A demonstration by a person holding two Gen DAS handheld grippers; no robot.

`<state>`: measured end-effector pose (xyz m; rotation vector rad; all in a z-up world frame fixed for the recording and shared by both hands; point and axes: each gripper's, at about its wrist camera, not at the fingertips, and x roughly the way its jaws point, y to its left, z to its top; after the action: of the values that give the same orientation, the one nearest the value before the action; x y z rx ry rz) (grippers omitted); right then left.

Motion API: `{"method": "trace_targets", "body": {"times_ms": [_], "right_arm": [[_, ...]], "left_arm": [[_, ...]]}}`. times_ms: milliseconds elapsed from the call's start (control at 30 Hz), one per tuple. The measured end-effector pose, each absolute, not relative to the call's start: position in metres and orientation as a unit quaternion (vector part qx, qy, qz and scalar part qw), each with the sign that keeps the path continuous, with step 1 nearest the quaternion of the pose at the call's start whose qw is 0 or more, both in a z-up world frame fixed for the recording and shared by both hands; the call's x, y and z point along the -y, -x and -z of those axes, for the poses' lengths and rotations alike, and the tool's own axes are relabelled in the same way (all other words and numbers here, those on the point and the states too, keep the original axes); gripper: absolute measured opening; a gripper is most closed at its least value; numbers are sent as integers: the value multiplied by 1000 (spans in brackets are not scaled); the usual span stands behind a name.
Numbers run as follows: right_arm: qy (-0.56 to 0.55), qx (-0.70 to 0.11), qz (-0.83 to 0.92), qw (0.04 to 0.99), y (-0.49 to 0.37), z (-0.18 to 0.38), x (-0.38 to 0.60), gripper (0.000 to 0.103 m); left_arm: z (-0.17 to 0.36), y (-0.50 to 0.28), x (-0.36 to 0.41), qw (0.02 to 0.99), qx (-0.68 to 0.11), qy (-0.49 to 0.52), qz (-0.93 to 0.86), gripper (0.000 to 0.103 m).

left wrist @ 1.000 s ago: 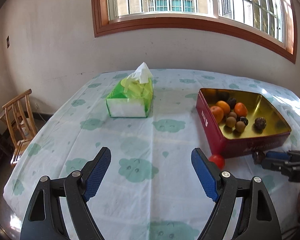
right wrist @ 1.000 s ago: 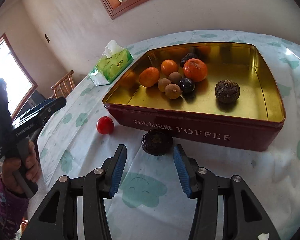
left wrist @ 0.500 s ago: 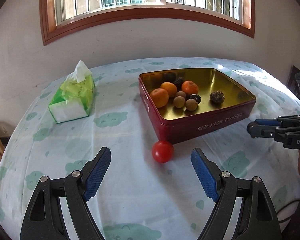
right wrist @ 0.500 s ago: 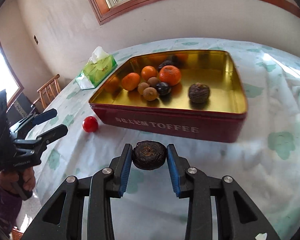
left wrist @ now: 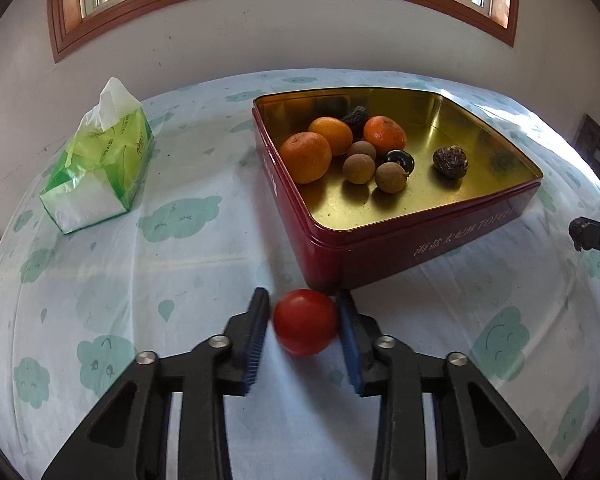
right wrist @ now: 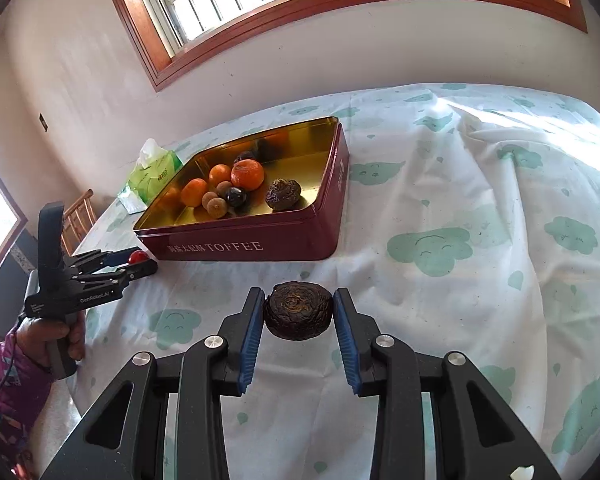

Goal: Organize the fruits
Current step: 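Grasp the red round fruit with the left tool while the right tool grasps a dark round fruit, then carry the red fruit and dark round fruit over the red tin with both tools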

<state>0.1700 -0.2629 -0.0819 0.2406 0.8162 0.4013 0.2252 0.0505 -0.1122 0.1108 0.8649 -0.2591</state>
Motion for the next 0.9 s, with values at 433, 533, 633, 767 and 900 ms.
{"method": "trace_targets", "body": {"times_ms": [433,533,633,767,900], "right_arm": [[-106,-327,-238,908,-138,31,237,32],[-103,-303,-241,916,-128,13,233,32],[-99,-284,-243,922,-118,-1,231,32],[-94,-267,-247,927,-107,-15,228,32],[-93,-253,-250,930,-97,-24,225,33]], "left_arm": [[31,-148,-19,945,-320,36,58,30],[14,-133,-12,955,-290,43,43,30],[3,-124,-7,959,-277,50,42,30],[-7,-112,-1,962,-267,42,44,30],[-14,-100,4,965,-256,37,44,30]]}}
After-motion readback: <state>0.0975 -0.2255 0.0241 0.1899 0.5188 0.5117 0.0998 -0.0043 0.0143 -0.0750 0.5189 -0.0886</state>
